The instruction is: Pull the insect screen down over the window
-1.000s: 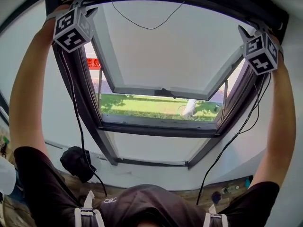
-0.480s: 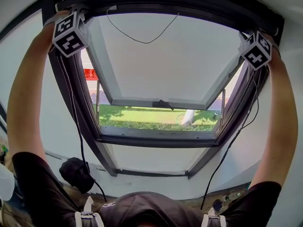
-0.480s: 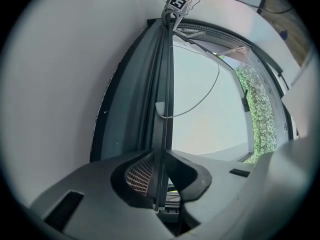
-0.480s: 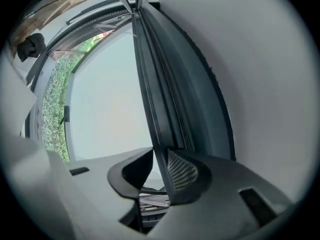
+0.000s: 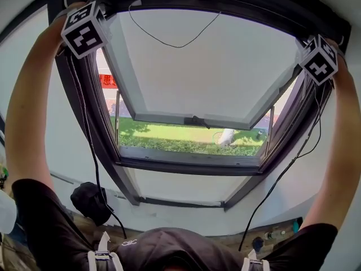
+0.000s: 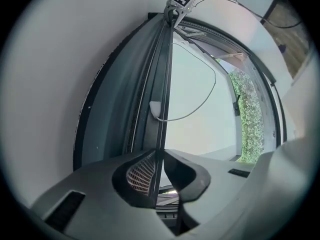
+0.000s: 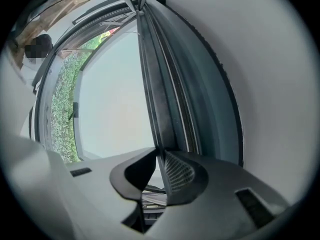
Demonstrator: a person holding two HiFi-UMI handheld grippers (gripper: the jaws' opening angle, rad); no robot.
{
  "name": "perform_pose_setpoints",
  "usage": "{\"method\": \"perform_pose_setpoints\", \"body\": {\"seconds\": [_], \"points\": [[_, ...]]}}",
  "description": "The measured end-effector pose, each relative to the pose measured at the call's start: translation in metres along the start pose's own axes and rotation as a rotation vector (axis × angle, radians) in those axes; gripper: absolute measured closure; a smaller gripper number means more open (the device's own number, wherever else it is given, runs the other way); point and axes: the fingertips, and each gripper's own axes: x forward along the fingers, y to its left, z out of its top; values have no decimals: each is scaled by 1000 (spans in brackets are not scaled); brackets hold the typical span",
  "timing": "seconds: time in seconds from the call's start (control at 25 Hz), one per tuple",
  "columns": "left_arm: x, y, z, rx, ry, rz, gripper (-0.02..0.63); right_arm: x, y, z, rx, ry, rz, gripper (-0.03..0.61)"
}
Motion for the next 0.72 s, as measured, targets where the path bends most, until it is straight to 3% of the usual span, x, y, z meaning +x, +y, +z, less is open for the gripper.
{"method": "perform_pose_setpoints", "body": {"seconds": [0.48, 0.72], "points": [[-7, -22, 3, 27, -2, -111, 583, 3, 29, -3, 4, 2, 124, 541], [-3, -57, -9, 116, 32, -159, 588, 2, 58, -6, -62, 53, 208, 546]]}}
